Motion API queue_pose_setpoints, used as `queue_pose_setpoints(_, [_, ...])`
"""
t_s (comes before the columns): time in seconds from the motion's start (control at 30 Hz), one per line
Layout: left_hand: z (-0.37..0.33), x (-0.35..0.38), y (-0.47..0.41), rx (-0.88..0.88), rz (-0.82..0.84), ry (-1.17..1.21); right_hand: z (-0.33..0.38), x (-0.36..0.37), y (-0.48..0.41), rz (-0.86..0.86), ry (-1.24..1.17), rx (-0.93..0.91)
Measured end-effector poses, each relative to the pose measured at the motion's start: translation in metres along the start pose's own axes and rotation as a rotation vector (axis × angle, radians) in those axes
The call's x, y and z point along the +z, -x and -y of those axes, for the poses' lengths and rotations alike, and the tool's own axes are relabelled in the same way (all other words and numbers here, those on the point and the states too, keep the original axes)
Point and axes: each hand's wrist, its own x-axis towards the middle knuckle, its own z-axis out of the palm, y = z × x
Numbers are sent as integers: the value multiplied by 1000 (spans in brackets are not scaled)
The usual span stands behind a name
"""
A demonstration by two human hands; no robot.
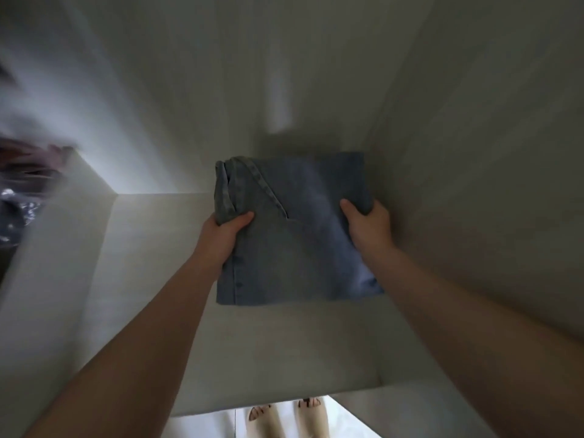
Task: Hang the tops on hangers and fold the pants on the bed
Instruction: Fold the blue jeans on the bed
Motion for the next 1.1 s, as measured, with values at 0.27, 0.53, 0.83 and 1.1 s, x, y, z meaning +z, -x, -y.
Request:
queue_pose_setpoints(0.27, [48,34,-52,533,-239,-848,-42,50,-31,-41,715,-265])
queue_pose_setpoints(0.53, [109,51,-92,441,-189,-1230,-113,94,-58,121,999,-367])
queue_pose_setpoints(0.83, [109,63,-106,392,-190,-1298,-125,102,-77,112,1024,-384])
queue_pose_setpoints(1.1, [68,57,-70,102,85,-1382,-95,72,-65,443,1102,-213])
